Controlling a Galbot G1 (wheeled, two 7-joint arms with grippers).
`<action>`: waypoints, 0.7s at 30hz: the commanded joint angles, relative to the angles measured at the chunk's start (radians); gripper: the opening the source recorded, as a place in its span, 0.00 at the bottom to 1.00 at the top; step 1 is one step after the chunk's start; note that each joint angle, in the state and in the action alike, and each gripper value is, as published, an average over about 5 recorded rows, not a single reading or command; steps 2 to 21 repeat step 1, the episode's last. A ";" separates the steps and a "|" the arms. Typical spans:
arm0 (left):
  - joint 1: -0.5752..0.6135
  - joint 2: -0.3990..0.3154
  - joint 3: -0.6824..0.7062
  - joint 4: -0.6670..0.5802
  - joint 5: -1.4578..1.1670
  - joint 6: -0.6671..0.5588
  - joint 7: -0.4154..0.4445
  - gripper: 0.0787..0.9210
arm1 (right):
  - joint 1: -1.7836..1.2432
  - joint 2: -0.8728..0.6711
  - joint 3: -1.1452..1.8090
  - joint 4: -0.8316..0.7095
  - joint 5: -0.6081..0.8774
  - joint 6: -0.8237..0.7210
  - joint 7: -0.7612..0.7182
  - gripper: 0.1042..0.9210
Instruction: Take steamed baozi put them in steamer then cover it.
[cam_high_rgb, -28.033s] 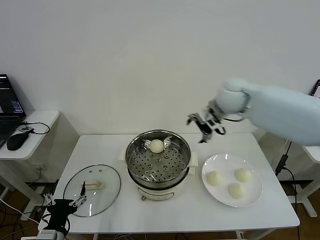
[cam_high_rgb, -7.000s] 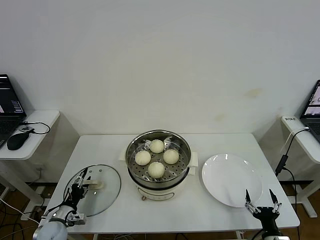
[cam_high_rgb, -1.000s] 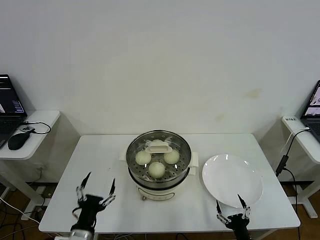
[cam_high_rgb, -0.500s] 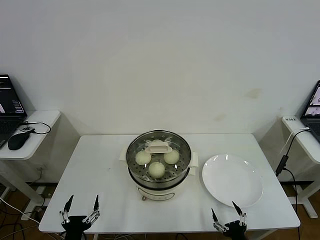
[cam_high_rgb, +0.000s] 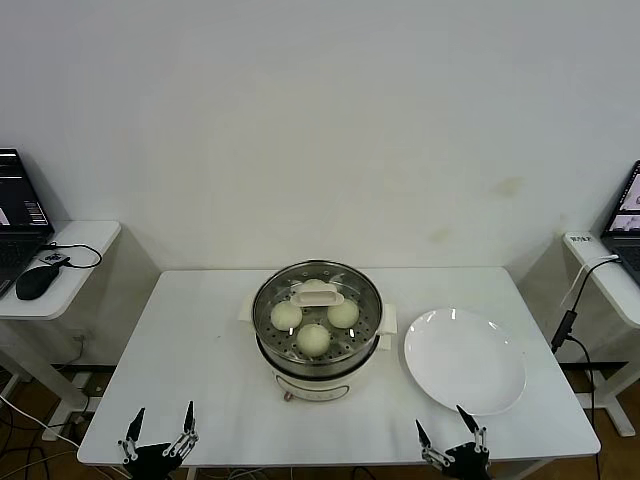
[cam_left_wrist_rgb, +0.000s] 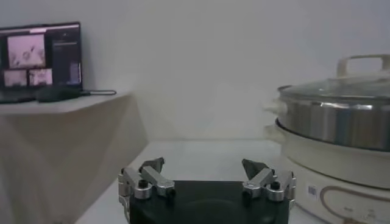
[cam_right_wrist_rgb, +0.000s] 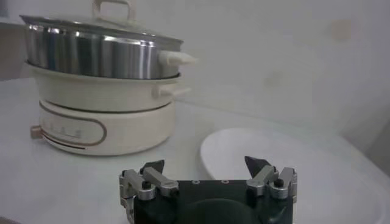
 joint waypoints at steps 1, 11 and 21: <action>0.000 -0.013 -0.002 0.002 -0.058 0.033 0.007 0.88 | -0.004 -0.005 -0.002 0.018 0.056 -0.022 -0.018 0.88; 0.000 -0.013 -0.002 0.002 -0.058 0.033 0.007 0.88 | -0.004 -0.005 -0.002 0.018 0.056 -0.022 -0.018 0.88; 0.000 -0.013 -0.002 0.002 -0.058 0.033 0.007 0.88 | -0.004 -0.005 -0.002 0.018 0.056 -0.022 -0.018 0.88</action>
